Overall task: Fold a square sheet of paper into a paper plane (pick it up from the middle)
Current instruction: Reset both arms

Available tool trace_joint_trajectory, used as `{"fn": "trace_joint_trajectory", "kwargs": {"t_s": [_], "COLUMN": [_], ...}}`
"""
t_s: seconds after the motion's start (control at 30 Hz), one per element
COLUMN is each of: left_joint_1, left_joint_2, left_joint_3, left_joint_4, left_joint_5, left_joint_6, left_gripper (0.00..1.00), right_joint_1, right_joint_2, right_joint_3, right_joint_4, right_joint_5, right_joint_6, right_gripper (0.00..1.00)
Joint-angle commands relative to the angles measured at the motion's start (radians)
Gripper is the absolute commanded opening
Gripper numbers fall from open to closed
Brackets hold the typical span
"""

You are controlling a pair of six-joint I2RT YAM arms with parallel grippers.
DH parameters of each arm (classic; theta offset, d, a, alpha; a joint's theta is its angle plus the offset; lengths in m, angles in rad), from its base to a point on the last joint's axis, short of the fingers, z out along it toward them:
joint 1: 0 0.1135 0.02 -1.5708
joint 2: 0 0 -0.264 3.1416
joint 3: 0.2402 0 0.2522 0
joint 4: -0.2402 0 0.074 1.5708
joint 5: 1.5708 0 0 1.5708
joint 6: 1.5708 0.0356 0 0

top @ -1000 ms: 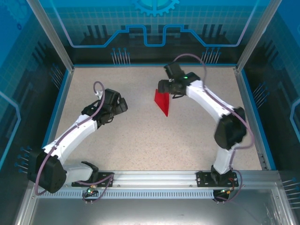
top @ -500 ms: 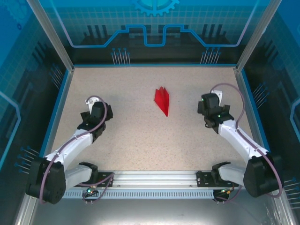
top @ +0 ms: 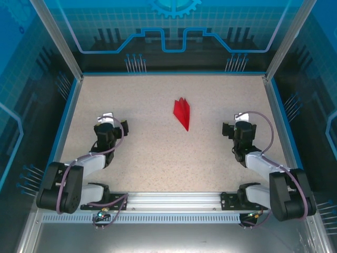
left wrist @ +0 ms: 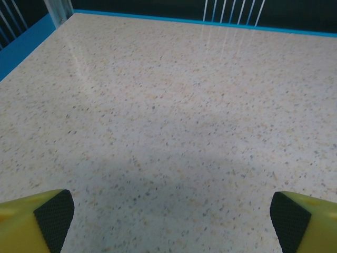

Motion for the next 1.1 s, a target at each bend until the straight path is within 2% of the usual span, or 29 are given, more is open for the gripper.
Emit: {"fn": "trace_joint_trajectory", "kwargs": {"t_s": [0.0,0.13,0.3,0.43,1.07], "left_joint_1": [0.04,0.055,0.055,0.054,0.058], "left_joint_2": [0.043,0.16,0.234,0.24,0.242], "left_joint_3": [-0.016,0.006,0.042,0.111,0.112], "left_joint_4": [0.199,0.262,0.254,0.135,0.132], "left_joint_5": [0.157,0.225,0.229,0.22,0.229], "left_joint_6": [0.045,0.055,0.061,0.058,0.058], "left_gripper": [0.99,0.99,0.99,0.99,0.99], "right_joint_1": [-0.021,-0.051,-0.043,-0.039,-0.036], "right_joint_2": [0.05,0.159,0.29,0.295,0.295], "right_joint_3": [-0.019,-0.007,0.022,0.057,0.06], "right_joint_4": [0.231,0.337,0.398,0.34,0.335], "right_joint_5": [-0.106,-0.194,-0.235,-0.222,-0.219], "right_joint_6": [-0.042,-0.042,-0.071,-0.071,-0.071], "right_gripper": [0.99,0.99,0.99,0.99,0.99]}}
